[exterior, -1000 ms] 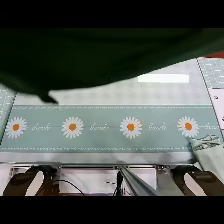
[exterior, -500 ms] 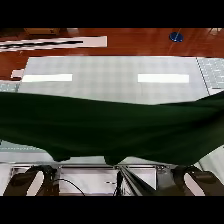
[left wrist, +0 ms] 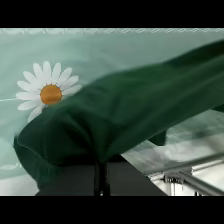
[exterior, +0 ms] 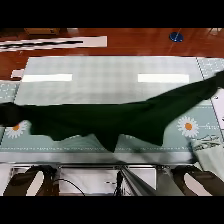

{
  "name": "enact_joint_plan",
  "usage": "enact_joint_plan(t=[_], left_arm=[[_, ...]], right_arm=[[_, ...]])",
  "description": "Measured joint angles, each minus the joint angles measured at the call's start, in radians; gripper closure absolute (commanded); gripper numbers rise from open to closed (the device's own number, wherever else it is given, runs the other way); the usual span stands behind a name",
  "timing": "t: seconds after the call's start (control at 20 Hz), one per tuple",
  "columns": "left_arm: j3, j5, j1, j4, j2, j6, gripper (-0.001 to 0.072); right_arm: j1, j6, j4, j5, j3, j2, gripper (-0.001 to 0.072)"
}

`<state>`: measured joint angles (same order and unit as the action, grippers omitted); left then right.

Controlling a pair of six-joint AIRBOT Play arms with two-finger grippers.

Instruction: Fold the shirts.

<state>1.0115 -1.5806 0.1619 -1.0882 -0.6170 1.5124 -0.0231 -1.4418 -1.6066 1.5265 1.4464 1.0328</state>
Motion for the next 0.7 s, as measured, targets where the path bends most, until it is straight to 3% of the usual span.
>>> enact_joint_plan(t=[0.2, 0.4, 0.7], left_arm=[[-0.283, 0.280, 0.000, 0.012, -0.061, -0.060, 0.0685], [-0.398, 0.521, 0.000, 0.019, -0.163, -0.170, 0.0685], [-0.436, 0.747, -0.004, 0.020, -0.320, -0.337, 0.0685]], right_arm=[[0.000, 0.014, 0.071, -0.289, -0.073, 0.199, 0.0686], [0.000, 0.022, 0.174, -0.512, -0.093, 0.350, 0.0686], [0.000, 0.025, 0.241, -0.666, -0.100, 0.488, 0.0686]])
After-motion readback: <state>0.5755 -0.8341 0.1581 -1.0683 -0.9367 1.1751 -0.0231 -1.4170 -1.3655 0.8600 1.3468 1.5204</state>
